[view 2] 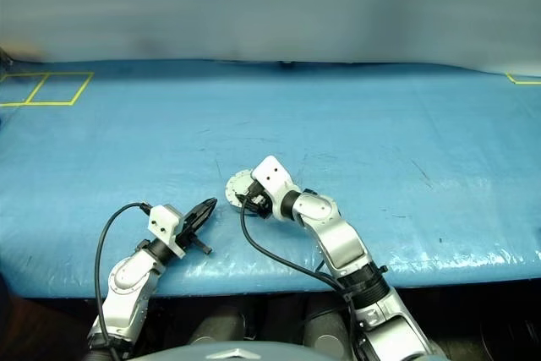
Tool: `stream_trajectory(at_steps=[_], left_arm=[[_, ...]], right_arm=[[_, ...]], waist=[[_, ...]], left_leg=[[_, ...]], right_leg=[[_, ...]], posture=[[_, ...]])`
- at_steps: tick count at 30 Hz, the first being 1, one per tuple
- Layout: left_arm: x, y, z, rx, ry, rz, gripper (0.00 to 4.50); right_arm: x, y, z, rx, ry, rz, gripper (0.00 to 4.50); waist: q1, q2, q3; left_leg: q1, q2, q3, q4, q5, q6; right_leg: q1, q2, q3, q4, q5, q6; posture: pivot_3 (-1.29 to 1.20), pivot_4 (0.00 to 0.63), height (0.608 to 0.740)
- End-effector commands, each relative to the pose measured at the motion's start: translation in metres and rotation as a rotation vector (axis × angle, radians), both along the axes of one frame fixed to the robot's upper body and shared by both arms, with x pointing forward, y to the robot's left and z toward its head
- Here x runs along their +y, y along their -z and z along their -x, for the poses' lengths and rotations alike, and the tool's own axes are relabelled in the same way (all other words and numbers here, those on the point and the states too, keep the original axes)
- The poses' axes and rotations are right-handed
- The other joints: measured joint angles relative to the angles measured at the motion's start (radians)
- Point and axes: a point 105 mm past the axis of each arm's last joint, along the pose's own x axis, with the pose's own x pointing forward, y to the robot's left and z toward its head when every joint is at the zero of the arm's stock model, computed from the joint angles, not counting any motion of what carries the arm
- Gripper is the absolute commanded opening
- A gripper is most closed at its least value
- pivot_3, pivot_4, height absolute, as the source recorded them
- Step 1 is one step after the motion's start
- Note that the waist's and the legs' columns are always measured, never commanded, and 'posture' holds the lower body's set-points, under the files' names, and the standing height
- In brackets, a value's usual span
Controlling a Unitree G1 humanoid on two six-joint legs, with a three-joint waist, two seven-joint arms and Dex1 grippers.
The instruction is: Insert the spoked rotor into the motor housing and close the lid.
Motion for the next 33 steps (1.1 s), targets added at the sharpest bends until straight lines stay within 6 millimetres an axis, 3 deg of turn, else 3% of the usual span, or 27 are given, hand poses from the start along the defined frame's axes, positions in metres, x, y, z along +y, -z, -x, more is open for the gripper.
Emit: stream_trajectory(at_steps=[1, 9, 16, 25, 33], left_arm=[[0.000, -0.006, -0.002, -0.026, -0.009, 0.017, 0.00], [0.001, -0.013, -0.005, -0.043, -0.021, 0.030, 0.00], [-0.007, -0.030, -0.021, -0.074, -0.019, 0.085, 0.00], [-0.033, -0.011, -0.029, 0.037, 0.077, 0.041, 0.00], [-0.028, 0.003, -0.023, 0.097, 0.060, -0.015, 0.00]], right_arm=[[-0.015, 0.035, -0.001, 0.088, 0.050, 0.118, 3.00], [-0.016, 0.040, -0.001, 0.094, 0.029, 0.159, 3.00], [-0.018, 0.037, -0.002, 0.096, 0.041, 0.145, 3.00], [-0.021, 0.035, -0.001, 0.089, 0.054, 0.136, 3.00], [-0.026, 0.029, -0.005, 0.078, 0.087, 0.109, 3.00]], waist=[[0.000, 0.000, -0.001], [0.001, 0.002, -0.006], [0.002, 0.002, -0.007], [0.002, 0.004, -0.010], [0.009, 0.005, -0.012]], left_leg=[[0.000, 0.000, 0.000, 0.000, 0.000, 0.000], [0.003, 0.000, 0.000, 0.000, 0.000, 0.000], [0.003, 0.000, 0.000, 0.000, 0.000, 0.000], [0.003, 0.000, 0.000, -0.001, 0.000, 0.000], [0.003, 0.000, -0.001, -0.001, 0.000, 0.000]], right_leg=[[0.000, 0.000, 0.000, 0.000, 0.000, 0.000], [0.003, 0.000, 0.000, 0.000, -0.003, -0.004], [0.003, -0.001, 0.000, 0.000, -0.003, -0.004], [0.003, 0.000, 0.000, 0.000, -0.002, -0.003], [0.004, -0.001, -0.001, 0.000, -0.004, -0.005]], posture=[[0.00, 0.150, 0.740], [0.00, 0.150, 0.740], [0.00, 0.150, 0.740], [0.00, 0.150, 0.740], [0.00, 0.150, 0.740]])
